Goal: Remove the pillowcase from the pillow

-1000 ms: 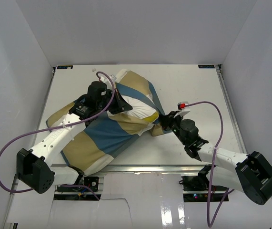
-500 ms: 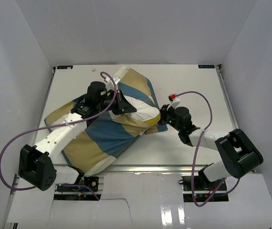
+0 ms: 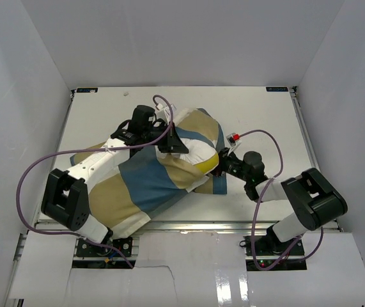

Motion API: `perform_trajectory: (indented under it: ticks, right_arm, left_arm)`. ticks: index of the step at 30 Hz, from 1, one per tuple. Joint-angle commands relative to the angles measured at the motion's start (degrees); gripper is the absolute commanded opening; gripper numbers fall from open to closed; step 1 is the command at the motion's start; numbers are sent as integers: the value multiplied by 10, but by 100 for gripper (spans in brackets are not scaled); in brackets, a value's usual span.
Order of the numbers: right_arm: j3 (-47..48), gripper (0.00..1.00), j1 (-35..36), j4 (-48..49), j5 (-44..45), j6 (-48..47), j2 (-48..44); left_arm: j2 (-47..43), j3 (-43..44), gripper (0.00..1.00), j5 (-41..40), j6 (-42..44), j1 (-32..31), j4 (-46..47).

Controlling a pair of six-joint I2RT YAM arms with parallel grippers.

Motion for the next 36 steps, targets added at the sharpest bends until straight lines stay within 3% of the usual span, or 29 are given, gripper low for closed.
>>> perform_trajectory:
  ticks: [1, 5, 8, 9, 10, 15, 22, 28, 36]
  right_arm:
    - [-34, 8, 20, 158, -105, 42, -42]
    - [-57, 8, 34, 184, -103, 51, -74]
    - [-53, 8, 45, 159, -88, 45, -104]
    - [-50, 8, 50, 150, -79, 41, -108]
    - [-50, 8, 53, 140, -72, 35, -113]
    - [-50, 8, 61, 115, -56, 16, -120]
    - [-37, 8, 61, 113, -51, 19, -114]
    - [-43, 8, 61, 113, -43, 21, -119]
    - [-56, 8, 62, 124, -39, 24, -113]
  left_arm:
    - [21, 67, 0, 3, 32, -17, 5]
    - [90, 146, 14, -9, 52, -38, -29]
    - [139, 215, 31, -37, 81, -67, -80]
    - [145, 226, 39, -45, 87, -72, -100]
    - [147, 233, 55, -52, 92, -76, -108]
    - [96, 246, 85, -134, 123, -83, -161]
    - [17, 265, 91, -147, 188, -96, -236]
    - [-46, 200, 93, -185, 227, -107, -254]
    - [-9, 189, 96, -211, 262, -123, -271]
